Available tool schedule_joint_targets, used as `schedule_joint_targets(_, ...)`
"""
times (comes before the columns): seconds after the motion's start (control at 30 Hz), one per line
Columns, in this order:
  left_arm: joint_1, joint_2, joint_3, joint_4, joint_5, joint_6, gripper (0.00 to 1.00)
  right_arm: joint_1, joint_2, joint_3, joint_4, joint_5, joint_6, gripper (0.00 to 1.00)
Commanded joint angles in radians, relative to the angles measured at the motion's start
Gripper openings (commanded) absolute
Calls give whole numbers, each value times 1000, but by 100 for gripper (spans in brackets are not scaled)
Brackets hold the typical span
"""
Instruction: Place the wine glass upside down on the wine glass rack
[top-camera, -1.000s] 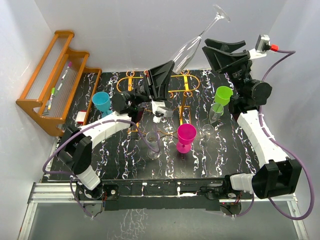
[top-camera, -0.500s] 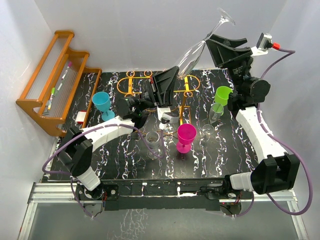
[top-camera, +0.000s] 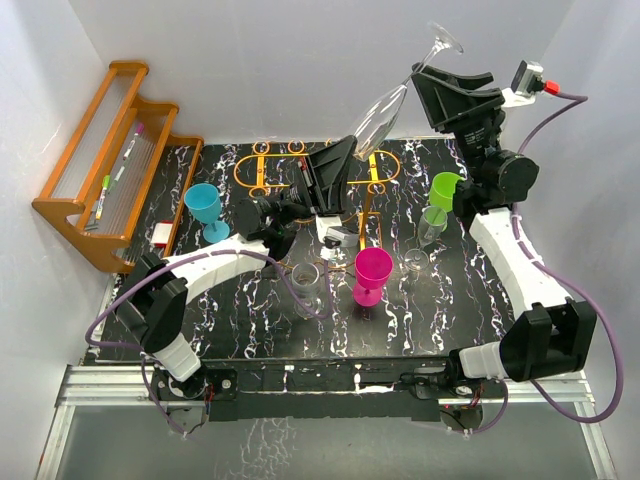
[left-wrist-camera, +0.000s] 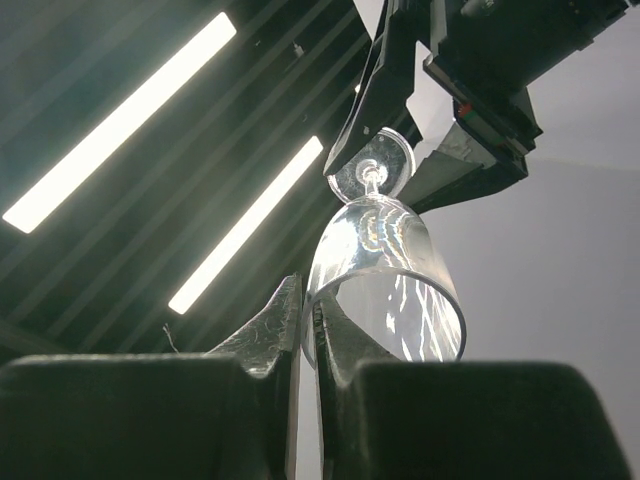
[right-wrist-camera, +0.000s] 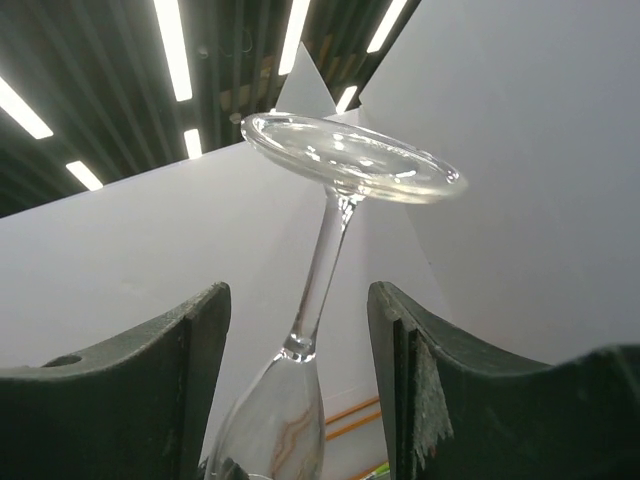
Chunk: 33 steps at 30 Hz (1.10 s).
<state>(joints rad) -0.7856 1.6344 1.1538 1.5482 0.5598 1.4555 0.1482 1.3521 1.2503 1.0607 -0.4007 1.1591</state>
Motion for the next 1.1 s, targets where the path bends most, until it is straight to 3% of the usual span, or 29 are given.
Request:
schedule_joint_targets(0.0, -3, -58, -9, 66, -13, 22, 0, 12, 18, 63, 60, -21, 9, 57)
schedule_joint_targets(0.5, -3, 14, 41, 85, -22, 63, 0, 30, 30, 47, 41, -39, -13, 38)
schedule_joint_targets(0.6, -3, 16, 35, 84, -23, 69, 0, 31, 35, 49, 41, -46, -13, 28)
schedule_joint_targets(0.7, -3, 19, 25, 77, -15, 82, 0, 31, 32, 52, 32, -47, -19, 10)
schedule_joint_targets(0.73, -3, 20, 23, 73, -11, 86, 0, 30, 28, 50, 20, -45, -24, 8)
schedule_joint_targets(1.07, -3, -19, -43, -32, 50, 165, 0, 29, -38, 100, -149, -10, -197, 8)
